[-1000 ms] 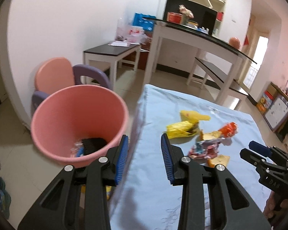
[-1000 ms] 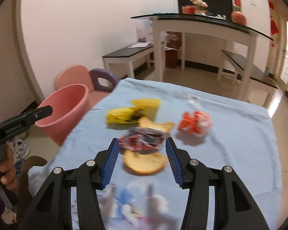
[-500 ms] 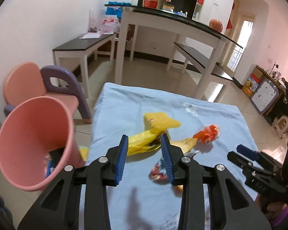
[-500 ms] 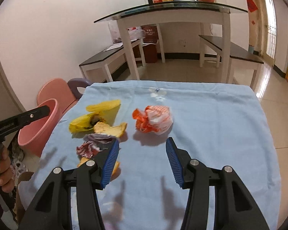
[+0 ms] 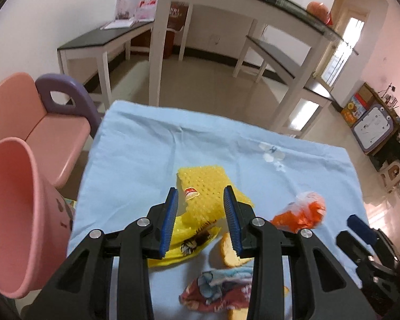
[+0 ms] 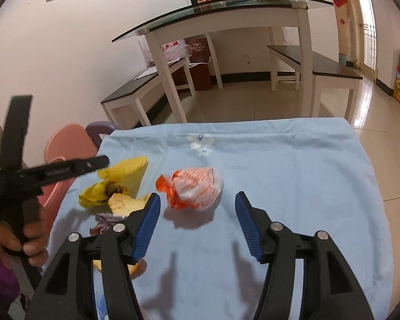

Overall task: Collect trash
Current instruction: 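Grasp the yellow foam net with the left gripper while the right grasps the orange-white bag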

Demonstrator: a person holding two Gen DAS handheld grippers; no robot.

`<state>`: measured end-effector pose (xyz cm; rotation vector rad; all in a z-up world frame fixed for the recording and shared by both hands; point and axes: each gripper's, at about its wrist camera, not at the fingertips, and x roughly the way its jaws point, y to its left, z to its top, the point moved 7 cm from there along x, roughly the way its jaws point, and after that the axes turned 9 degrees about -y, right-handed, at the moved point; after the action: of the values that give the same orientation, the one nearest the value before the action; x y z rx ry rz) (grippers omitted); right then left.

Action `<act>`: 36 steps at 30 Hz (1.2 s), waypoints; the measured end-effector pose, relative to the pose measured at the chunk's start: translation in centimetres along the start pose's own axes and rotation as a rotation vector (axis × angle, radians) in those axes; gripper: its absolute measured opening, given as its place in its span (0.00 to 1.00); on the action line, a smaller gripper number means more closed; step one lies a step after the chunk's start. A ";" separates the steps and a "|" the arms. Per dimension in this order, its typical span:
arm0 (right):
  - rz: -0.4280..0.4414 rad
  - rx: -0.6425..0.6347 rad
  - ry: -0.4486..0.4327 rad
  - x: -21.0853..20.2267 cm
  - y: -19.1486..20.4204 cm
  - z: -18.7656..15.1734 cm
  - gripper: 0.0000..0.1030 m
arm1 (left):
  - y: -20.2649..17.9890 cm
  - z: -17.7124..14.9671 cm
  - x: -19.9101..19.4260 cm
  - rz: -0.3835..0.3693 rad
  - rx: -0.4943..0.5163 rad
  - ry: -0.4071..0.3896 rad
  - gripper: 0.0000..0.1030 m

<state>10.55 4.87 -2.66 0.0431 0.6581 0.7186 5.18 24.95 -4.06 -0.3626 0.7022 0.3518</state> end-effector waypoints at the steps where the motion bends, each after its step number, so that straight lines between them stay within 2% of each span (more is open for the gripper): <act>1: 0.001 0.002 0.000 0.2 -0.1 0.1 0.57 | 0.0 -0.2 0.5 0.006 -0.004 0.011 0.34; 4: 0.005 0.005 -0.001 0.6 -0.2 0.2 0.57 | -0.1 -1.0 1.2 -0.007 -0.019 0.034 0.34; 8: 0.011 0.021 0.004 1.3 -0.5 0.1 0.58 | -0.4 -1.3 1.2 -0.008 -0.001 0.015 0.33; 10: 0.016 0.028 0.010 1.7 -0.6 -0.1 0.58 | -0.5 -1.3 0.9 0.000 0.010 -0.007 0.20; 13: 0.026 0.034 0.016 2.0 -0.9 -0.3 0.58 | -1.0 -1.1 0.5 -0.003 0.033 -0.030 0.09; 22: 0.035 0.062 0.019 2.7 -1.8 -0.5 0.58 | -2.6 -0.4 -2.9 -0.011 0.061 -0.111 0.09; 25: 0.045 0.066 0.031 3.1 -1.8 -0.7 0.58 | -2.9 -0.9 -4.1 -0.008 0.058 -0.114 0.09; 30: 0.108 0.113 0.054 4.1 -1.5 -0.7 0.58 | -2.9 -2.3 -6.0 0.020 0.056 -0.107 0.09; 33: 0.123 0.115 0.007 3.9 -1.4 -0.5 0.58 | -2.7 -2.8 -7.0 0.041 0.045 -0.103 0.09; 36: 0.148 0.124 0.000 3.9 -1.5 -0.3 0.44 | -2.6 -3.2 -8.0 0.074 0.047 -0.107 0.09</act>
<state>13.45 6.12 -5.35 0.2078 0.7045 0.8192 -1.17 19.75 -0.40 -0.2714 0.6190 0.4215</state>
